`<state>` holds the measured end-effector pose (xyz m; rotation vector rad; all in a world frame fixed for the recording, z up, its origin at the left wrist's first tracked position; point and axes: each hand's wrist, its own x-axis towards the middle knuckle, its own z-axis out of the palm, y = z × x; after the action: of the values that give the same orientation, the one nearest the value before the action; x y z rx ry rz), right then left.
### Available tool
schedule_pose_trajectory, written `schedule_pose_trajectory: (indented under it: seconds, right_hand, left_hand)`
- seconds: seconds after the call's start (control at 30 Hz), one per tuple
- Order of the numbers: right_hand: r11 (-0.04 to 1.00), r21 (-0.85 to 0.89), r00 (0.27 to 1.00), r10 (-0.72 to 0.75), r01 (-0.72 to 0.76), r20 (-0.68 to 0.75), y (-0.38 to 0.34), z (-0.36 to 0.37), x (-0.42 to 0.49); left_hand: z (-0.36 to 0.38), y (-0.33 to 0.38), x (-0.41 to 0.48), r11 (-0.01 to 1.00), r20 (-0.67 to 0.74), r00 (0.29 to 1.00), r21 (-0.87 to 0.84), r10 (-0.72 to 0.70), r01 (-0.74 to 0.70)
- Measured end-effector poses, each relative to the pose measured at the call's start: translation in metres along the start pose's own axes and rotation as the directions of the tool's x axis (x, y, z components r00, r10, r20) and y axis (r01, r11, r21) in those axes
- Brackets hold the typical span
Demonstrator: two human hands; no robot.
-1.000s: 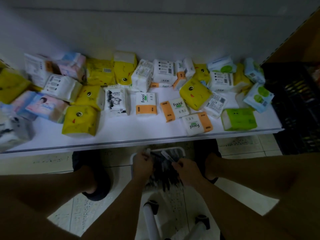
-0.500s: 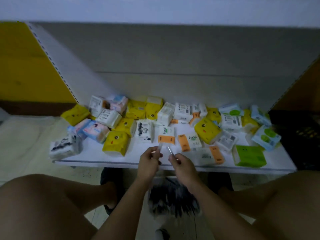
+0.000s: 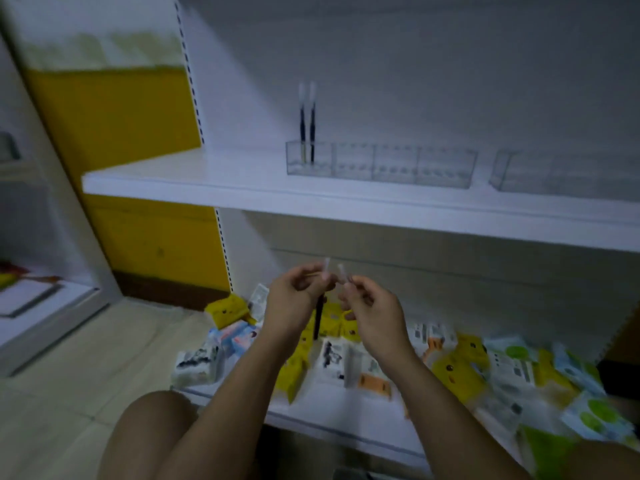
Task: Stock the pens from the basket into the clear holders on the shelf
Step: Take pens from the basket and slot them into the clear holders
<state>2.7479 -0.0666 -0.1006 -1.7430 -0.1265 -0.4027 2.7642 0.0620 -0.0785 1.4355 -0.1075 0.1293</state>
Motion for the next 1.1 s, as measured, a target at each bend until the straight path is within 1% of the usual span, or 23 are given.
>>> schedule_pose_trajectory:
  seconds: [0.1, 0.27, 0.4, 0.53, 0.6, 0.77, 0.87, 0.97, 1.03, 1.1]
  right_hand:
    - [0.987, -0.104, 0.991, -0.129, 0.125, -0.029, -0.036, -0.002, 0.016]
    - [0.957, -0.093, 0.958, -0.282, 0.276, -0.056, -0.098, -0.009, 0.048]
    - [0.925, -0.065, 0.920, -0.379, 0.374, -0.098, -0.137, -0.013, 0.083]
    - [0.873, -0.117, 0.871, -0.484, 0.474, -0.084, -0.166, -0.012, 0.126]
    - [0.863, -0.111, 0.860, -0.502, 0.492, -0.091, -0.175, -0.010, 0.150]
    - [0.854, -0.081, 0.837, -0.519, 0.513, -0.172, -0.193, -0.002, 0.206]
    - [0.851, -0.070, 0.833, -0.524, 0.521, -0.174, -0.199, 0.006, 0.232]
    - [0.857, -0.091, 0.844, -0.516, 0.508, -0.143, -0.198, 0.014, 0.253]
    - [0.857, -0.116, 0.848, -0.514, 0.502, -0.126, -0.192, 0.017, 0.261]
    - [0.862, -0.115, 0.851, -0.506, 0.494, -0.137, -0.184, 0.019, 0.265]
  left_hand:
    - [-0.006, 0.047, 0.006, 0.992, 0.008, 0.993, 0.039, 0.120, -0.120]
    - [-0.012, 0.110, 0.026, 0.965, 0.023, 0.967, 0.064, 0.254, -0.255]
    - [-0.014, 0.146, 0.056, 0.923, 0.051, 0.928, 0.097, 0.370, -0.374]
    - [-0.015, 0.179, 0.095, 0.868, 0.032, 0.878, 0.139, 0.477, -0.477]
    - [-0.014, 0.193, 0.115, 0.844, 0.016, 0.855, 0.151, 0.518, -0.514]
    - [-0.012, 0.219, 0.165, 0.761, -0.017, 0.773, 0.192, 0.634, -0.620]
    - [-0.013, 0.223, 0.192, 0.722, -0.015, 0.741, 0.237, 0.672, -0.650]
    - [-0.013, 0.217, 0.214, 0.707, -0.002, 0.730, 0.252, 0.684, -0.661]
    - [-0.013, 0.210, 0.223, 0.713, 0.003, 0.735, 0.237, 0.678, -0.659]
    - [-0.013, 0.203, 0.228, 0.728, -0.002, 0.745, 0.214, 0.668, -0.652]
